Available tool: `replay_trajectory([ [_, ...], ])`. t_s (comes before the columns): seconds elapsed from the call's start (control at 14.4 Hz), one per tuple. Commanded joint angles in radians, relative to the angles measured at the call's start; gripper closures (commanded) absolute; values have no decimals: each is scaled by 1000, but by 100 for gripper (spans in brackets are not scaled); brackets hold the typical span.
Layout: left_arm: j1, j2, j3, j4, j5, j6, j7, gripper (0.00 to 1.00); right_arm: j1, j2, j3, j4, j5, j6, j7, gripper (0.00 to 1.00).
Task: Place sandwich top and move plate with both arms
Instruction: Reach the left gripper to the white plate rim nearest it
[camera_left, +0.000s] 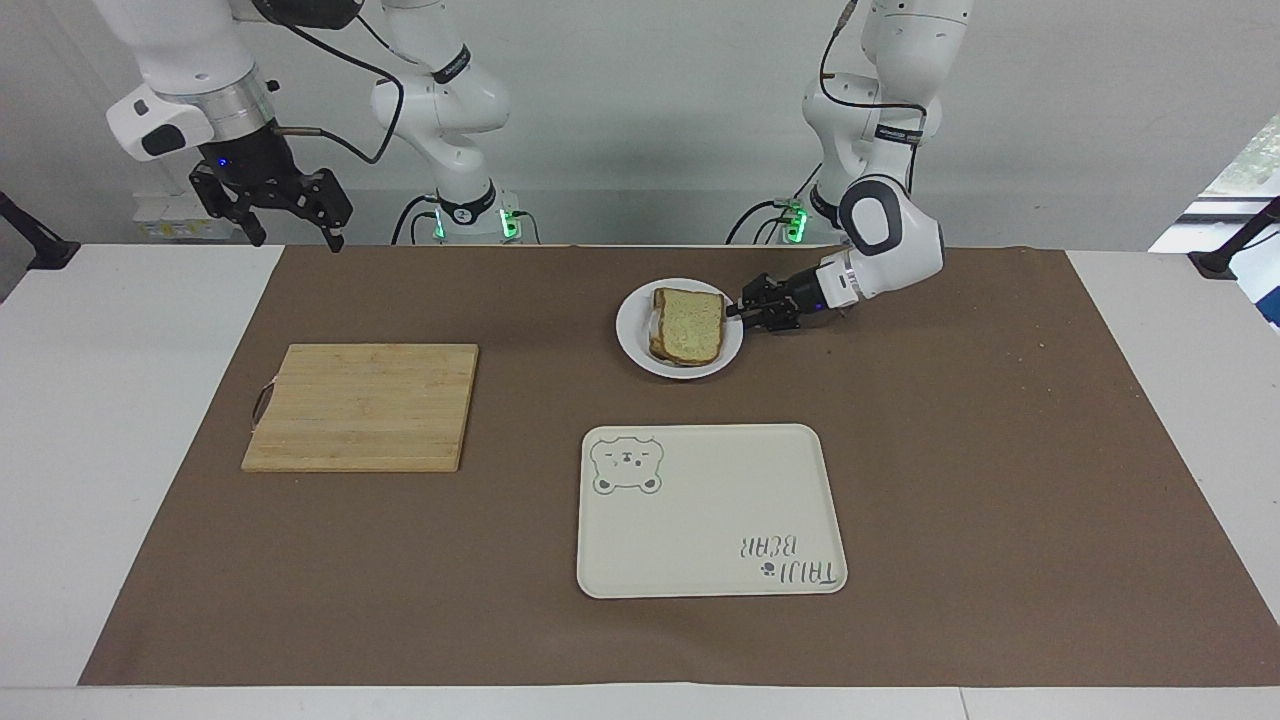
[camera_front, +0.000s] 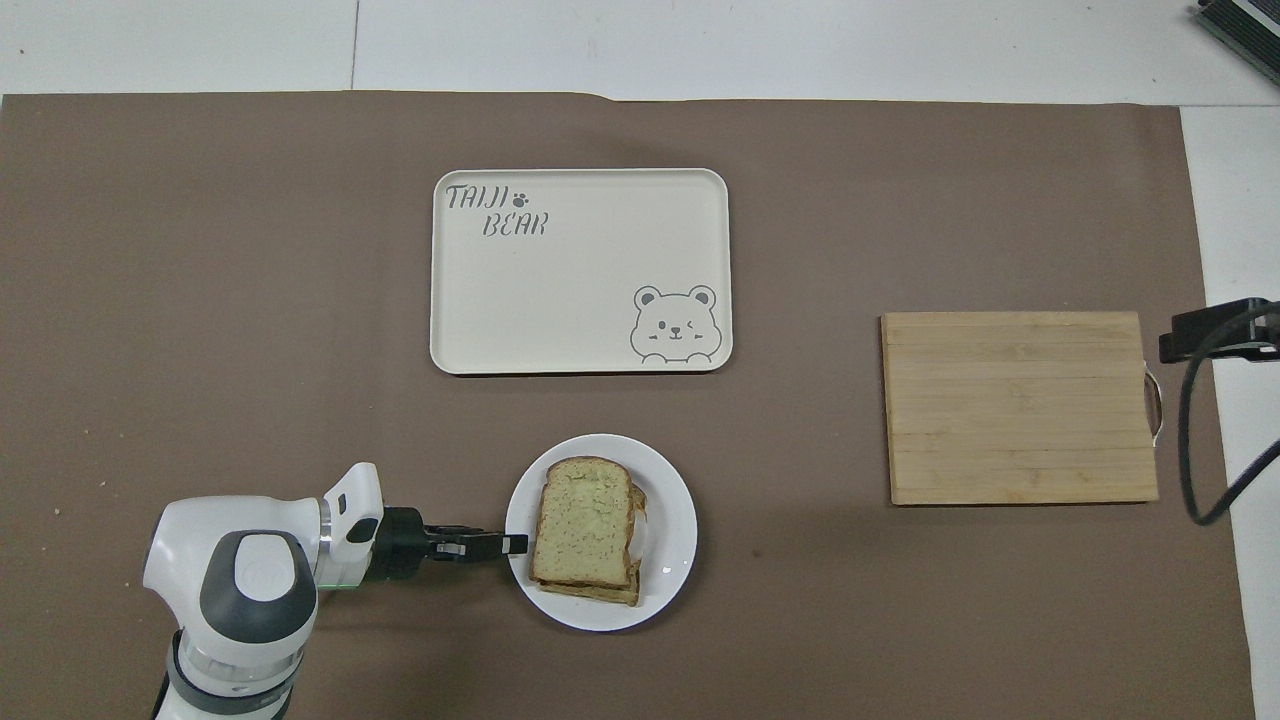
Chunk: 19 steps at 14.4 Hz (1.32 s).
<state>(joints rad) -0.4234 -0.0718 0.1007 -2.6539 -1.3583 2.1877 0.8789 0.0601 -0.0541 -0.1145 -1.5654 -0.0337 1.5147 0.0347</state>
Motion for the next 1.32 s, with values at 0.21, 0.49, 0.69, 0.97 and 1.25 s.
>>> replay_trajectory([
  [0.21,-37,3,5,-44,-45,20,26,90,0,0,1,1,12,10,-4,0],
  [0.49,-51,18,7,-47,-61,24,26,100,0,0,-1,2,8,10,-12,0],
  [0.69,-49,18,7,-40,-61,6,17,100,0,0,-1,2,5,12,-12,0],
  [0.97,-23,21,13,18,-59,-77,-3,100,1,0,2,2,-8,10,-13,0],
  [1.25,89,107,16,173,-30,-192,-9,100,1,-4,3,-8,-6,15,-3,0],
])
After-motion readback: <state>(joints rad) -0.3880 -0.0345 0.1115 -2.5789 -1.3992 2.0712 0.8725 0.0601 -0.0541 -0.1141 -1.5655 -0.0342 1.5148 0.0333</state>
